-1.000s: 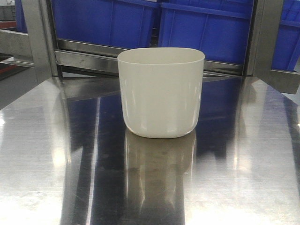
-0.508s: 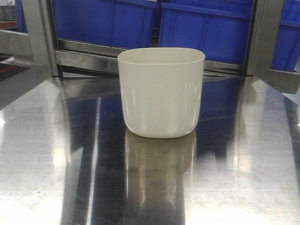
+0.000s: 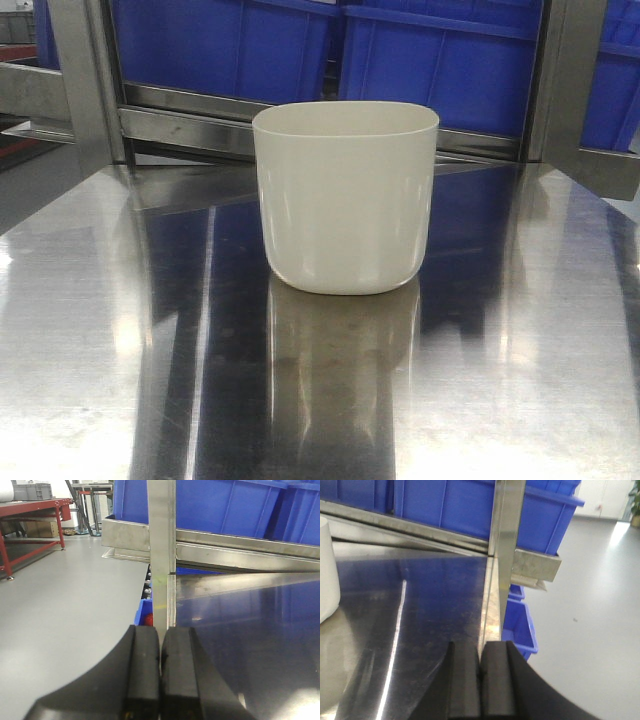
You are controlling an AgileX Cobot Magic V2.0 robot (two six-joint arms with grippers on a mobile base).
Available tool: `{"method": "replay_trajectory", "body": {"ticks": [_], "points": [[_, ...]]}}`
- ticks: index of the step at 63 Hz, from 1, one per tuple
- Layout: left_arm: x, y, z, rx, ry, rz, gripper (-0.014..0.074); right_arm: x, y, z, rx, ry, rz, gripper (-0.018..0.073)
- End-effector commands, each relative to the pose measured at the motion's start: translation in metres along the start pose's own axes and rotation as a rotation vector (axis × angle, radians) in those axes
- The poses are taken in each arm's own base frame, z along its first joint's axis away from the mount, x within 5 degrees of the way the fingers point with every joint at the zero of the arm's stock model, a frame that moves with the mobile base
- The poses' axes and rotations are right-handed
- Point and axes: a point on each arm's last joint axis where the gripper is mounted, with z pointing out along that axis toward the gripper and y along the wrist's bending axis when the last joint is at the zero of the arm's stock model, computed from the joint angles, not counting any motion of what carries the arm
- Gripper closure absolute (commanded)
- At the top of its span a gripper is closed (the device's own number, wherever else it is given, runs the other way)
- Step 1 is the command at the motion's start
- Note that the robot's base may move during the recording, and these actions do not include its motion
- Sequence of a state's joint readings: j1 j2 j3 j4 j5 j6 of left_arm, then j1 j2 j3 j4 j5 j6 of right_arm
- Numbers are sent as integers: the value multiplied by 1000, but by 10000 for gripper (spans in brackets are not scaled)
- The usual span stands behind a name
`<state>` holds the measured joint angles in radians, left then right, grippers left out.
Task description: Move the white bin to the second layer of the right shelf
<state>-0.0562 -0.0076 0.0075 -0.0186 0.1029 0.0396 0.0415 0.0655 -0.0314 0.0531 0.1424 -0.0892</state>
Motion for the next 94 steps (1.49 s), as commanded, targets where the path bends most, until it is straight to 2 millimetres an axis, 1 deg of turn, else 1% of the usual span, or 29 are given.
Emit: {"method": "replay_trajectory", "body": {"ticks": [1, 7, 12, 19, 22, 29, 40, 46, 49, 53, 57, 60, 63, 65, 68, 77, 94], "points": [[1, 0, 0, -2, -72, -13, 512, -37, -2, 0, 6, -89, -15, 508], [1, 0, 0, -2, -72, -13, 512, -55, -2, 4, 6, -57, -29, 508], [1, 0, 0, -2, -72, -13, 512, -61, -2, 12, 1, -8, -34, 508], [1, 0, 0, -2, -72, -13, 512, -62, -1, 25, -20, 103, -76, 508], [1, 0, 0, -2, -72, -13, 512, -61, 0, 34, -35, 162, -86, 508], [1, 0, 0, -2, -72, -13, 512, -64, 6, 53, -77, 265, -64, 508], [1, 0, 0, -2, -72, -13, 512, -72, 25, 86, -111, 417, 174, 508], [1, 0, 0, -2, -72, -13, 512, -77, 34, 107, -84, 503, 246, 505], [1, 0, 0, -2, -72, -13, 512, -78, 37, 115, -62, 548, 257, 485], [1, 0, 0, -2, -72, -13, 512, -82, 38, 126, 13, 632, 253, 428], [1, 0, 0, -2, -72, -13, 512, -85, 37, 136, 95, 696, 248, 340], [1, 0, 0, -2, -72, -13, 512, -92, 37, 142, 139, 727, 222, 268], [1, 0, 0, -2, -72, -13, 512, -100, 39, 148, 158, 744, 202, 223], [1, 0, 0, -2, -72, -13, 512, -106, 43, 151, 158, 747, 195, 206], [1, 0, 0, -2, -72, -13, 512, -113, 49, 156, 150, 747, 189, 209], [1, 0, 0, -2, -72, -13, 512, -141, 75, 167, 84, 720, 176, 210], [1, 0, 0, -2, -72, -13, 512, -172, 122, 192, 32, 753, 154, 210]]}}
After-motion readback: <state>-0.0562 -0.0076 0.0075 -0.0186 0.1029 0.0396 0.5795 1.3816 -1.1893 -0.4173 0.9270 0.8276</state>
